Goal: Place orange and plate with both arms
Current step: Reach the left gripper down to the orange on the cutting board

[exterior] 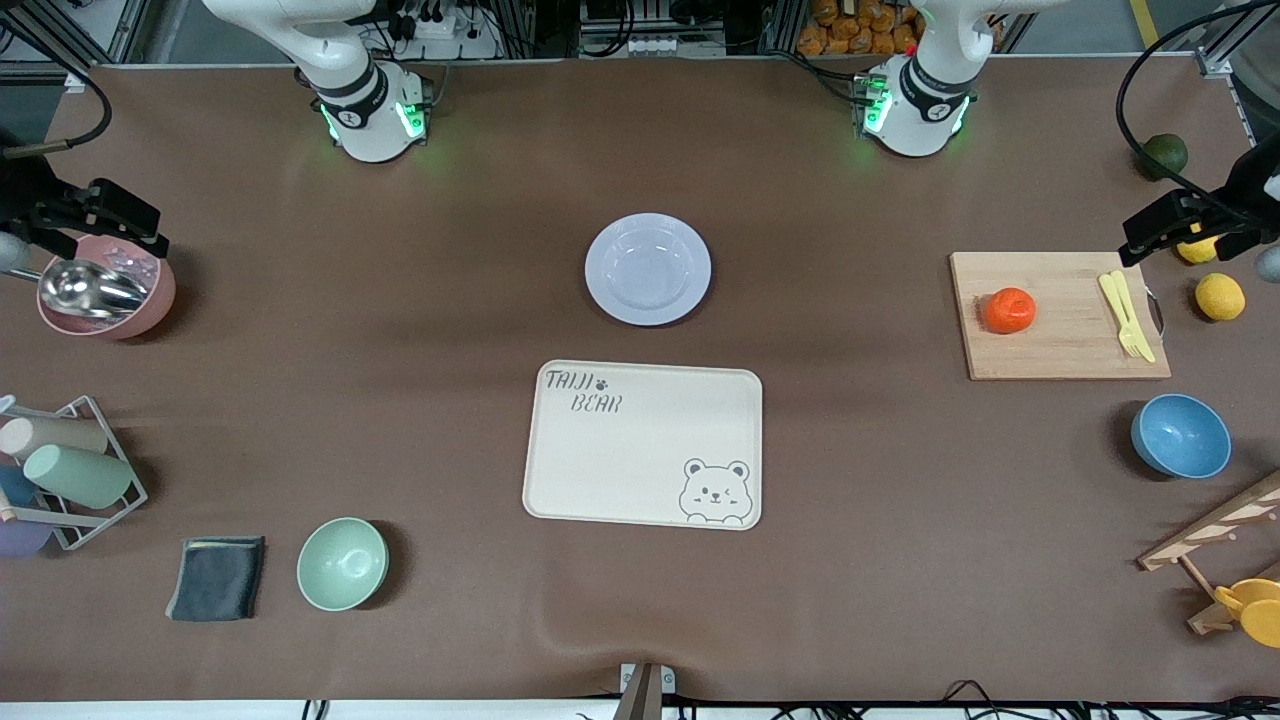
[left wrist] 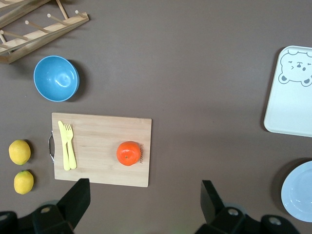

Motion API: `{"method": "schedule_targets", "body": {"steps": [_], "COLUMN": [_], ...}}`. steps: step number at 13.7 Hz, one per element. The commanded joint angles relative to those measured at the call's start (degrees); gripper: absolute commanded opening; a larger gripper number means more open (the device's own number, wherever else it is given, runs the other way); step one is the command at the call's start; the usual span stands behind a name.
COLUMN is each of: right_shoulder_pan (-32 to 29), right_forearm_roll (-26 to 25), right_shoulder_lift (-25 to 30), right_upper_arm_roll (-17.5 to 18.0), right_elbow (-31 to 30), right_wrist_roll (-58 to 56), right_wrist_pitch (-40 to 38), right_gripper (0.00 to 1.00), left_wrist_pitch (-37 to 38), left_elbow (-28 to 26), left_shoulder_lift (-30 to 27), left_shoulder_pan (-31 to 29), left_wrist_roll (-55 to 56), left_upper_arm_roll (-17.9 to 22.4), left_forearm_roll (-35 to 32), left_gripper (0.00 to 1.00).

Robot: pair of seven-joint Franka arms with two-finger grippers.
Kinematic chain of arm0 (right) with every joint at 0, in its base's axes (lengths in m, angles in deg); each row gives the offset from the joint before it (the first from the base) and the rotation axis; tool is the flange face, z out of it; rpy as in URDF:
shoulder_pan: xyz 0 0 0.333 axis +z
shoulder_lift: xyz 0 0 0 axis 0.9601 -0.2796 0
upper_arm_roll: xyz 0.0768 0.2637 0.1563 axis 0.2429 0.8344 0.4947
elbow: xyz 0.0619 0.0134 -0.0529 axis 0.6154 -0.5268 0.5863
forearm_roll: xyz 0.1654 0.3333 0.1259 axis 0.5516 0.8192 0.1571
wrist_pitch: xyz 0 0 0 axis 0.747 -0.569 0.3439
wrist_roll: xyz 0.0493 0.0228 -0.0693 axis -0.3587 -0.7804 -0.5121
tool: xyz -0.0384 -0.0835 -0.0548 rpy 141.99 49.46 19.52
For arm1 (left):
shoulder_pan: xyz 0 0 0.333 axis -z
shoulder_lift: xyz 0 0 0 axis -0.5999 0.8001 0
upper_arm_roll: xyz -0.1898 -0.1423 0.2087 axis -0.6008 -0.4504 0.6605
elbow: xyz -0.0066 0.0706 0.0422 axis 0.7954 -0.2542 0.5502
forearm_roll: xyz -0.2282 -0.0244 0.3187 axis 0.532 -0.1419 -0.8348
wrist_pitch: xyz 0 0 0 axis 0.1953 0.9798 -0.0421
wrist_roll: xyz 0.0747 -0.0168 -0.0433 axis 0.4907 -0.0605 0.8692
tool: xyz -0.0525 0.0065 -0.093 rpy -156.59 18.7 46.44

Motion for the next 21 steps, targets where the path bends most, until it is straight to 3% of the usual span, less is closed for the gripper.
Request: {"method": "schedule_targets", "body": {"steps": [1, 7, 11, 14, 19, 21], "right_shoulder_pan": [-0.9, -1.3, -0.9, -1.3, -1.1, -0.9], "right_forearm_roll": [-1.0, -1.1, -0.9, -0.4, -0.1, -0.1], "right_shoulder_lift": [-0.7, -1.4, -1.5, -2.3, -3.2, -3.5], "right_upper_arm_roll": [1.1, 0.9, 1.0, 1.0, 1.0, 1.0], "right_elbow": [1.6, 2.5, 2.5, 2.5, 2.5, 2.5], "right_wrist_roll": [-0.9, -0.7, -0.7, -0.7, -0.4, -0.3], "right_wrist_pitch": [-0.9, -0.2, -0.1, 0.0, 0.0, 0.0], "right_gripper": [1.00, 1.00, 1.00, 1.00, 1.00, 1.00], "left_wrist_pitch": [0.8, 0.8, 1.3, -3.9, -21.3, -24.6], "left_elbow": [0.5, 0.3, -6.5, -15.7, -35.4, -39.1], "left_shoulder_lift": [-0.2, 0.1, 0.4, -1.5, -5.2, -4.1], "left_shoulder_pan": [0.0, -0.4, -2.4, -3.9, -5.9, -5.8], "left_wrist_roll": [-0.6, -1.3, -1.3, -1.3, -1.3, -0.7], "left_upper_arm_roll": [0.2, 0.6, 0.5, 0.5, 0.5, 0.5], "left_forearm_roll": [-0.6, -1.3, 0.0, -0.7, -0.9, -3.6], "left_gripper": [1.00, 1.00, 1.00, 1.00, 1.00, 1.00]}}
